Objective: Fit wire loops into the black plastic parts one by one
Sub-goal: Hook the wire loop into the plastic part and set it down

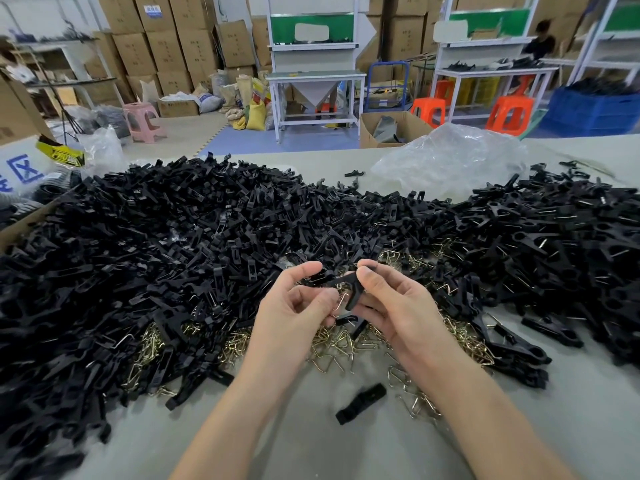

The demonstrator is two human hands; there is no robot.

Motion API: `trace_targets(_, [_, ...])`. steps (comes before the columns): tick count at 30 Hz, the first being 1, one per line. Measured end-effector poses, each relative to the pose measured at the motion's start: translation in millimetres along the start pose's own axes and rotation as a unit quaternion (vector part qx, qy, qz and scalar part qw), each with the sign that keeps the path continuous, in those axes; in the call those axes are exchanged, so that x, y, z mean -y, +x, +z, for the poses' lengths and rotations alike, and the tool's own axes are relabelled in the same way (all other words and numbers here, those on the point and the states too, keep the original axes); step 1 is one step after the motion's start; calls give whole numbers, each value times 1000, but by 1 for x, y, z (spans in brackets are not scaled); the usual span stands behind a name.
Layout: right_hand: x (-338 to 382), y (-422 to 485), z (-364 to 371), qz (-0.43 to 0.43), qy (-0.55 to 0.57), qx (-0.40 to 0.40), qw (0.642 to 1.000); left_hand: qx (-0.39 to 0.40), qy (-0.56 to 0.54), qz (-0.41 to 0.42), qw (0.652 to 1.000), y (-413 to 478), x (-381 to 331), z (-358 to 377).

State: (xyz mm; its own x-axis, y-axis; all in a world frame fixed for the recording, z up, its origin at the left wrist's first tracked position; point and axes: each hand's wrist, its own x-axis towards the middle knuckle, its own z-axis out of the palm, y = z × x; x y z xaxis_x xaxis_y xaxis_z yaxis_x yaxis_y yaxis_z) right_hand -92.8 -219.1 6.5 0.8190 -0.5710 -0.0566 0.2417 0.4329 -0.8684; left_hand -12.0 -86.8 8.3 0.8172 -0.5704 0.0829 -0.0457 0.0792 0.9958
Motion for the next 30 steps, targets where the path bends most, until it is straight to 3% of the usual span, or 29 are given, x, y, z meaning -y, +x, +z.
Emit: trace_targets(30, [-5,-1,4,11,3,9,1000,-43,68,60,995,-5,4,8])
